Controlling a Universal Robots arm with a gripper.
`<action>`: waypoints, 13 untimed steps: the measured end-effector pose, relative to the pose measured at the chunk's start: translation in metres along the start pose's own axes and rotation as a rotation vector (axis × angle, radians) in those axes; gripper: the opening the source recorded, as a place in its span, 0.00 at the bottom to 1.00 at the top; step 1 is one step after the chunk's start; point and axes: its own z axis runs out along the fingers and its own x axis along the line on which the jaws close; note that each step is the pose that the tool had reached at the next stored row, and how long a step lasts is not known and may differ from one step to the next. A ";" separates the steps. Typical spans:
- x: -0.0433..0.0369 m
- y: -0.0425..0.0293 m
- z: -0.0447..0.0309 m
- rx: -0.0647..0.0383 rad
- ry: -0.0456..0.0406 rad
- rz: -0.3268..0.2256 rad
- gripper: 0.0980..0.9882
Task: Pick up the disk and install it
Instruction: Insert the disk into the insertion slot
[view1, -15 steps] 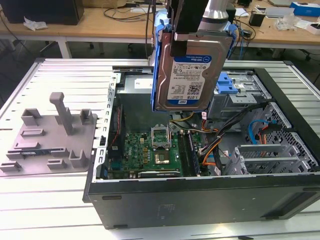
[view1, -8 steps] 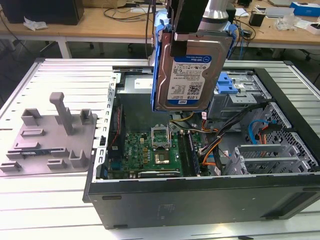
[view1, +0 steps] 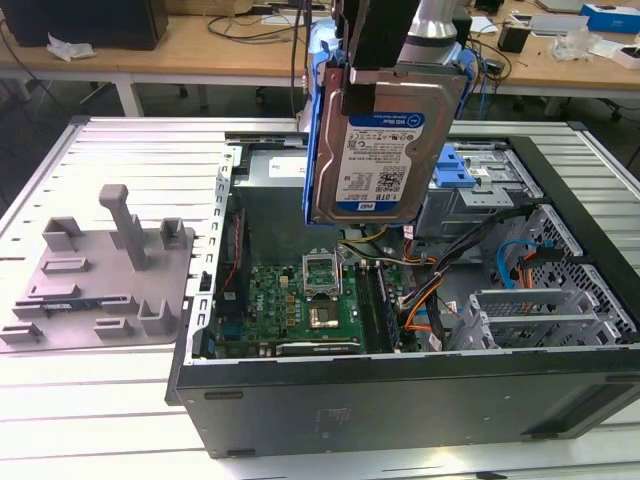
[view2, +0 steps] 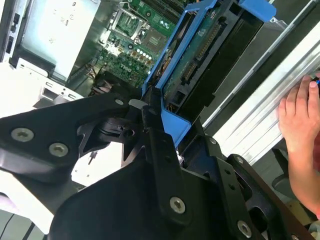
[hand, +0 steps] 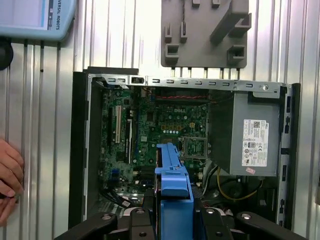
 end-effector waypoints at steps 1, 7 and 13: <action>0.0091 0.0004 0.0000 0.001 -0.0001 0.000 0.30; 0.0250 -0.0073 0.0001 0.010 0.0002 0.000 0.30; 0.0347 -0.0307 0.0004 0.026 0.0008 0.000 0.30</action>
